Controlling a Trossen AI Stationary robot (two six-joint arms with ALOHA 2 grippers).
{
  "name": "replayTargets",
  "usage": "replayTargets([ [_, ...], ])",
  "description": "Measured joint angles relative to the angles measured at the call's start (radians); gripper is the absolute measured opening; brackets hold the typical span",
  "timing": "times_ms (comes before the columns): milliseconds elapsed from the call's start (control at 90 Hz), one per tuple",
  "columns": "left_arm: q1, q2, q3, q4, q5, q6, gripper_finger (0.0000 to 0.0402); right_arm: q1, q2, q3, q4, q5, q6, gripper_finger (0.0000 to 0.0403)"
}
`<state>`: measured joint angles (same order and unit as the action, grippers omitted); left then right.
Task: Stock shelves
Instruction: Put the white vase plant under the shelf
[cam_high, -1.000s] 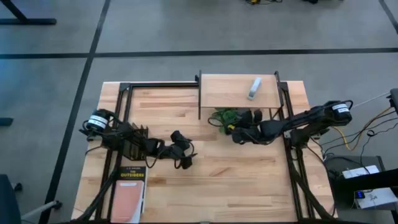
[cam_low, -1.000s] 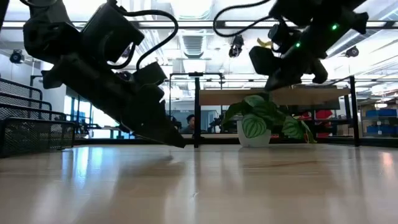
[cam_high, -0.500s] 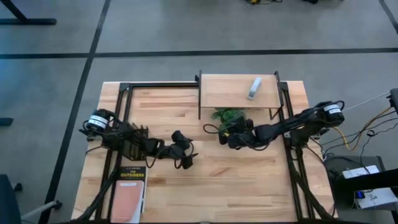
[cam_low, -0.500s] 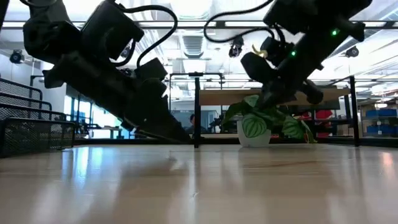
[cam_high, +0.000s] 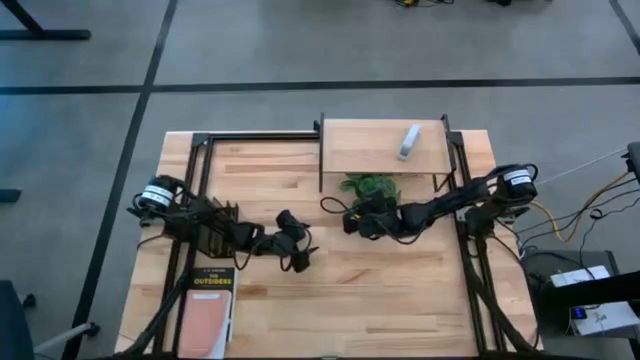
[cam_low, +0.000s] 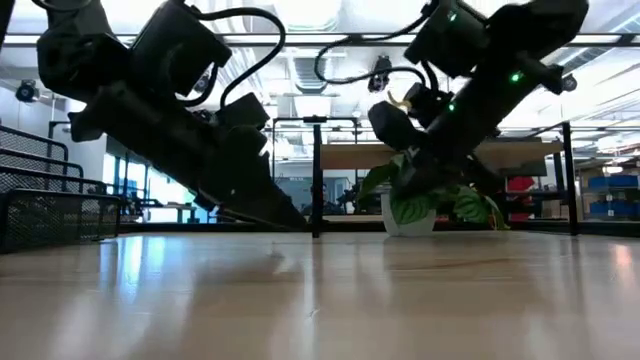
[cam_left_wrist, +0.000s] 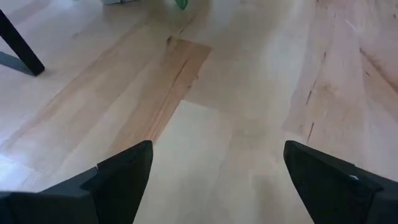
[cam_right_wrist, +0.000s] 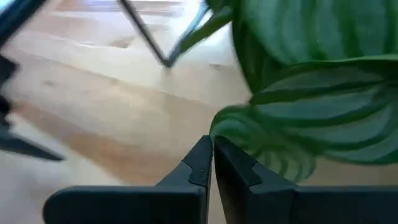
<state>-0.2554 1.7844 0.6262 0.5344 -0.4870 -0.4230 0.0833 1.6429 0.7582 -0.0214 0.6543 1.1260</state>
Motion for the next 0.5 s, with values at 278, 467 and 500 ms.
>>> replayTargets([
  [278, 0.000, 0.000, 0.000, 0.000, 0.001, 0.000, 0.0347, -0.078, 0.017, 0.000, 0.005, 0.048, -0.057, 0.0002],
  [467, 0.000, 0.000, 0.000, 0.000, 0.001, 0.000, 0.0347, -0.117, 0.017, 0.000, 0.004, 0.086, -0.120, 0.0002],
  [500, 0.000, 0.000, 0.000, 0.000, 0.001, 0.000, 0.0347, -0.122, 0.017, 0.000, 0.005, 0.095, -0.127, 0.0002],
])
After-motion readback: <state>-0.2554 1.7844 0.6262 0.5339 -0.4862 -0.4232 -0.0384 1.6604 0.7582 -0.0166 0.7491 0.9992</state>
